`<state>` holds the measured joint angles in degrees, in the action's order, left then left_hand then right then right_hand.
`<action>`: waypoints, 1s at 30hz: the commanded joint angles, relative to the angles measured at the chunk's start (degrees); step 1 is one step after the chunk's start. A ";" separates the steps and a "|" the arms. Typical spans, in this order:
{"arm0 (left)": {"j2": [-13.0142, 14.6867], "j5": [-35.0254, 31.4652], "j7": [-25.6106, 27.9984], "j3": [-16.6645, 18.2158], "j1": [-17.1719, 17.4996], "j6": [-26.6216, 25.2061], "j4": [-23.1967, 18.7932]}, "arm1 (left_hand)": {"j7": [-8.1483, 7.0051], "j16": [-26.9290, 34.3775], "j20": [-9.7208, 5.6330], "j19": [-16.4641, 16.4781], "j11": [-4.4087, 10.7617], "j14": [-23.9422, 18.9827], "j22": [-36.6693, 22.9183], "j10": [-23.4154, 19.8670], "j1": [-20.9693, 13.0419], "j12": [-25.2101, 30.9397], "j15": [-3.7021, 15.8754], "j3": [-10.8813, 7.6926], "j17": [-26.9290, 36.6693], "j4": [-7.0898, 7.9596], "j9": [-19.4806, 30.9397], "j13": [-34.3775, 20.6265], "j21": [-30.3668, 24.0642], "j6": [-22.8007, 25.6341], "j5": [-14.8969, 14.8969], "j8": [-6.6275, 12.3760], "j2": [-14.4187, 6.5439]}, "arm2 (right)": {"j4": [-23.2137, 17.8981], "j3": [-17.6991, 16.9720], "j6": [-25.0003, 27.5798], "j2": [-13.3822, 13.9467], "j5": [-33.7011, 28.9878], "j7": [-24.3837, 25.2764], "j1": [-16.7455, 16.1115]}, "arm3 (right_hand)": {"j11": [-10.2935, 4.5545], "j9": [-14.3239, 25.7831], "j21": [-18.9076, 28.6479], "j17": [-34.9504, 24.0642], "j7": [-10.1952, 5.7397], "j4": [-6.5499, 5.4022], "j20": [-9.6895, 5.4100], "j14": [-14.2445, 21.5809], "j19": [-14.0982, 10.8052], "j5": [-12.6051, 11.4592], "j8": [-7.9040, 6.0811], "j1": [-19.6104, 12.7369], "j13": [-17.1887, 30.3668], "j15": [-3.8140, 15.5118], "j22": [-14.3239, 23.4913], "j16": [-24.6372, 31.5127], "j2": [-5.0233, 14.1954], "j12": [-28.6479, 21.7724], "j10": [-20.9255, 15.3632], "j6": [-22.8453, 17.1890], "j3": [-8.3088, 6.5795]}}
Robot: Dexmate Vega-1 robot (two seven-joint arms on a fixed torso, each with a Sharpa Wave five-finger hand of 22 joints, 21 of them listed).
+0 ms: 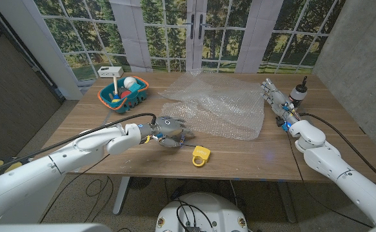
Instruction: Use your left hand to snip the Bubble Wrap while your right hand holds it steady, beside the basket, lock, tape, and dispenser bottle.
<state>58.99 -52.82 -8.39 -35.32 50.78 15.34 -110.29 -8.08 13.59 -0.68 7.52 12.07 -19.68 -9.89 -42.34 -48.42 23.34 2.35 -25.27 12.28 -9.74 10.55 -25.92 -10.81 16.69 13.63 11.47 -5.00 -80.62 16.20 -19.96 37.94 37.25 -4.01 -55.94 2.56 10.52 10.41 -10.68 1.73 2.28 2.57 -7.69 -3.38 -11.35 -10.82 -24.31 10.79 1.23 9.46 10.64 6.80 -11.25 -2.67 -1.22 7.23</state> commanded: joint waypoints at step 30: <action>0.65 -1.97 1.30 -0.32 0.83 -1.38 0.38 | -1.17 3.90 2.64 0.29 0.25 -5.48 -0.45 1.69 -10.46 19.51 9.86 -6.27 11.81 -0.23 0.21 -21.18 -1.03 -0.56 16.81 -0.48 -1.34 | 1.19 0.23 -0.17 -1.15 1.06 -0.47 0.58 | -0.27 0.13 0.34 -0.01 -0.17 0.10 0.21 0.25 0.08 0.04 -0.26 0.11 0.10 0.23 0.25 0.53 0.45 -0.19 -0.60 -0.55 -0.37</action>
<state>59.18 -54.96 -9.93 -36.56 50.57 14.83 -109.32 -9.42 17.13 2.00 6.99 6.94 -24.52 -10.01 -34.90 -54.80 42.11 2.49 -31.26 23.63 -9.74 10.54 -46.41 -11.47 15.54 29.77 10.57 -3.04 -78.69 16.85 -19.97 36.62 37.99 -4.62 -54.86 2.25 10.52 10.41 -10.68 1.73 2.52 2.57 -7.69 -3.38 -11.35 -10.82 -24.31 10.79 1.23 9.46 10.64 6.80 -11.26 -2.97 -1.22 6.99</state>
